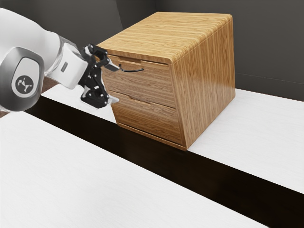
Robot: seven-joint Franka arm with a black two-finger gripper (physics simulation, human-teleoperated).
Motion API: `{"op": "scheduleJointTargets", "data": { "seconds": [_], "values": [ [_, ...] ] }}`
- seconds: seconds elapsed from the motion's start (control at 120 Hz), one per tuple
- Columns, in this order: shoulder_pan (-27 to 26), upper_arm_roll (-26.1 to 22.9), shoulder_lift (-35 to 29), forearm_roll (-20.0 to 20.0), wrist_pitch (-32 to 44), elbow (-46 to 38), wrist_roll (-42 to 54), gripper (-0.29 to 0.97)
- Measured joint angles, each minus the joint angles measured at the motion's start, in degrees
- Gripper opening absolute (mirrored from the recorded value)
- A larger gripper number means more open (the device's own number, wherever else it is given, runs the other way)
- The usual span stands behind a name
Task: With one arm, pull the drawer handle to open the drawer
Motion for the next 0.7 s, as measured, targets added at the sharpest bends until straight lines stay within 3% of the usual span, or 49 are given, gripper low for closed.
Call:
{"op": "scheduleJointTargets", "data": {
  "seconds": [0.233, 0.45, 0.533, 0.617, 0.7],
  "values": [
    [-0.21, 1.17, 5.23, -1.62, 4.9, 4.73, 15.43, 0.55],
    [0.65, 2.04, 9.71, -1.6, 5.03, 8.37, 28.75, 0.6],
    [4.59, 1.65, 12.84, -2.17, 3.95, 11.57, 32.73, 0.6],
    [12.54, -3.78, 13.5, -2.75, 3.18, 12.29, 36.2, 0.6],
    [14.81, -6.46, 14.0, -3.12, 2.71, 12.44, 39.23, 0.58]
  ]
}}
